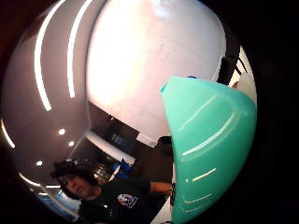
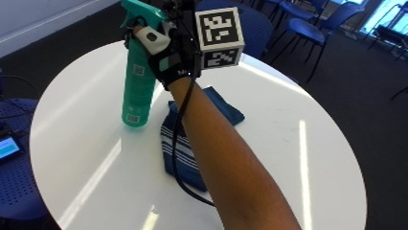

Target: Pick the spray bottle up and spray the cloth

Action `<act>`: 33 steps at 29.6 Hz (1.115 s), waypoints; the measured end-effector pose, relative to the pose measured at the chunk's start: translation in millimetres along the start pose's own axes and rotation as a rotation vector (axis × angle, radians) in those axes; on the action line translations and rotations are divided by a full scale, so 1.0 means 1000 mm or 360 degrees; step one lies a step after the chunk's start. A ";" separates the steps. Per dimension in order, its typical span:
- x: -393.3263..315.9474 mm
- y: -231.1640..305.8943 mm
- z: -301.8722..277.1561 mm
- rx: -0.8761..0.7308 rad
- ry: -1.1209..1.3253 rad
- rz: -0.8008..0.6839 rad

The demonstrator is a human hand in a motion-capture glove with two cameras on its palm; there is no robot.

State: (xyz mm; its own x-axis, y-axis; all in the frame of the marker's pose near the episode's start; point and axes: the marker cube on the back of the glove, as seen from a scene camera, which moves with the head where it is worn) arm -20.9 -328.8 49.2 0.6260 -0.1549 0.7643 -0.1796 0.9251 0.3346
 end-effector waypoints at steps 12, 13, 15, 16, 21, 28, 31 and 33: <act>-0.008 0.023 0.037 -0.0159 -0.0028 -0.0090; -0.009 0.022 0.037 -0.0155 -0.0028 -0.0099; -0.011 0.021 0.037 -0.0146 -0.0021 -0.0108; -0.012 0.021 0.038 -0.0140 -0.0018 -0.0104; -0.019 0.020 0.039 -0.0119 -0.0033 -0.0071; -0.030 0.012 0.037 -0.0130 -0.0042 -0.0073; -0.033 0.012 0.038 -0.0150 -0.0059 -0.0079; -0.034 0.013 0.039 -0.0155 -0.0065 -0.0079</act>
State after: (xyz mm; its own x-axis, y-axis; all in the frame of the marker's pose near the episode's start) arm -73.7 -325.4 49.3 0.6005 -0.2138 0.7705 -0.0730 0.9449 0.3190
